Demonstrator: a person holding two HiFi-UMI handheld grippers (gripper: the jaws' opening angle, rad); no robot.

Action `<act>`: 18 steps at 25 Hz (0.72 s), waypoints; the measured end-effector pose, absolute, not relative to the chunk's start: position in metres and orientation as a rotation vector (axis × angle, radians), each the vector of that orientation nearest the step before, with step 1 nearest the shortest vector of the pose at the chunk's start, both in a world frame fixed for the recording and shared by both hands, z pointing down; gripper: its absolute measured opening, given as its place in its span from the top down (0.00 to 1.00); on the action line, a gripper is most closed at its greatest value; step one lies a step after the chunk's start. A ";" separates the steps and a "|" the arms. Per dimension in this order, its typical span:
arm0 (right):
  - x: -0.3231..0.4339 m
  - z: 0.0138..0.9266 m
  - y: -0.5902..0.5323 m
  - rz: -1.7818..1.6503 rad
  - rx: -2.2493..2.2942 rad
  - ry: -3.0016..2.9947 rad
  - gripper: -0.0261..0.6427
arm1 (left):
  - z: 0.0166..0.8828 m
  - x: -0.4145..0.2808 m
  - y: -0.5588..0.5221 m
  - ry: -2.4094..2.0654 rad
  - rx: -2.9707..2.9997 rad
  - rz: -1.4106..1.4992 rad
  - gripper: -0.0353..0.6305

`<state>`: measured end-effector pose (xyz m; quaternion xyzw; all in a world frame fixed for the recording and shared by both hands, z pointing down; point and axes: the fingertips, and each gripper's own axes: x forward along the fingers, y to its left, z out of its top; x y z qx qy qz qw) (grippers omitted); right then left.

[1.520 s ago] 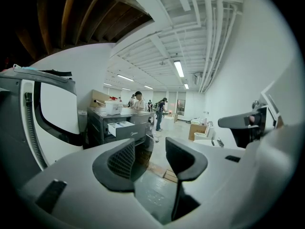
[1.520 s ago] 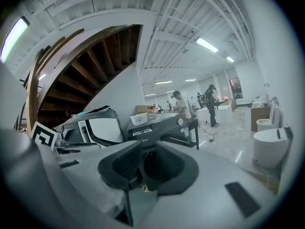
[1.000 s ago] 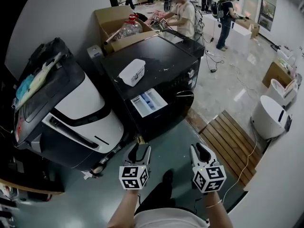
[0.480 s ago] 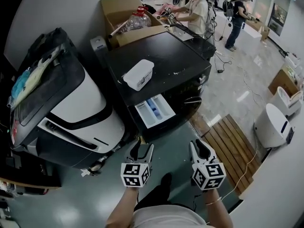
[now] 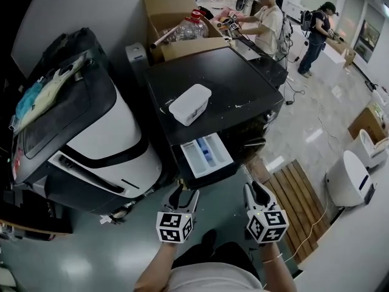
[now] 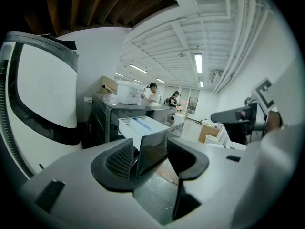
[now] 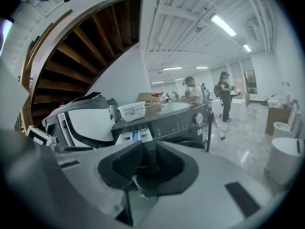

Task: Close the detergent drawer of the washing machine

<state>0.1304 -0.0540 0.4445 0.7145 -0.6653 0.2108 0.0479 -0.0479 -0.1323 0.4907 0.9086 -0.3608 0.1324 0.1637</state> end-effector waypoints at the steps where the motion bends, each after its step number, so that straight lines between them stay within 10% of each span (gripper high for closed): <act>1: 0.131 0.446 -0.057 0.646 2.171 -2.029 0.84 | 0.492 -0.048 -0.133 -1.031 2.587 0.378 0.65; 18: 0.152 0.475 -0.102 0.717 1.903 -2.174 0.84 | 0.503 -0.038 -0.138 -1.247 2.435 0.367 0.65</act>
